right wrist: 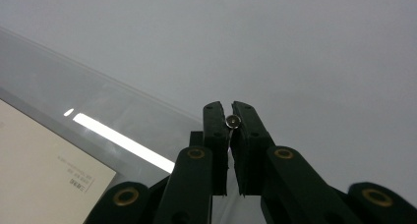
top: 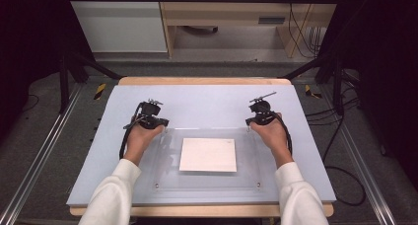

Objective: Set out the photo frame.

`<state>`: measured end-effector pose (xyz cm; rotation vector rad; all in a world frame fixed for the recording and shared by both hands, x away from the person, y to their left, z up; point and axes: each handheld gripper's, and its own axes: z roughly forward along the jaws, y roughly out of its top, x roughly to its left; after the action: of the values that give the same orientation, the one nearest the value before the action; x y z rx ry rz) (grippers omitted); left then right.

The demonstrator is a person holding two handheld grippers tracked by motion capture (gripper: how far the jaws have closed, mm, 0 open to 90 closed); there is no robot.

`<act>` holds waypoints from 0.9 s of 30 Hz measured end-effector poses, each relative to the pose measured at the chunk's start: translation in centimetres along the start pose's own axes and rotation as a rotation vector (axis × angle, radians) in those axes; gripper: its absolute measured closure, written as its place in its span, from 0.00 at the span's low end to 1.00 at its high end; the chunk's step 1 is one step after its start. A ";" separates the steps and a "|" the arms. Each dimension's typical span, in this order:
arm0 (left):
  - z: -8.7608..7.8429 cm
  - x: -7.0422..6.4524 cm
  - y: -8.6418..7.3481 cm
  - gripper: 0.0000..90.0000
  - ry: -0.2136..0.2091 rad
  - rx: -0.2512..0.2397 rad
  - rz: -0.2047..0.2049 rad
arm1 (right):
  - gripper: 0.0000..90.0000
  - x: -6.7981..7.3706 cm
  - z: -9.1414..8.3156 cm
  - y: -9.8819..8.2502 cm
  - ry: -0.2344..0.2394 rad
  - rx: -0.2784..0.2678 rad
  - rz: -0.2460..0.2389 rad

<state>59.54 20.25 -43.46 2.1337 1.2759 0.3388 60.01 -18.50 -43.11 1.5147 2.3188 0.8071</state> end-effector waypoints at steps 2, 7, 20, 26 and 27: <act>0.0 0.1 0.1 0.94 -0.005 0.006 -0.002 | 0.95 0.0 0.0 0.0 0.005 -0.002 0.011; 0.1 0.3 0.4 0.94 -0.016 0.026 -0.010 | 0.95 0.0 0.0 0.1 0.001 -0.001 0.001; 0.2 0.5 0.7 0.94 -0.026 0.048 -0.025 | 0.57 0.9 -4.7 -4.1 -0.082 -0.204 -0.149; 0.3 0.6 0.8 0.94 -0.031 0.058 -0.030 | 0.33 2.3 -8.3 -9.4 -0.099 -0.309 -0.202; 0.3 0.6 0.9 0.94 -0.030 0.060 -0.030 | 0.30 2.4 -8.9 -10.2 -0.096 -0.322 -0.196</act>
<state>60.60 20.38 -43.20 2.1594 1.3146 0.2582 46.82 -22.18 -41.51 1.1460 2.1038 0.9755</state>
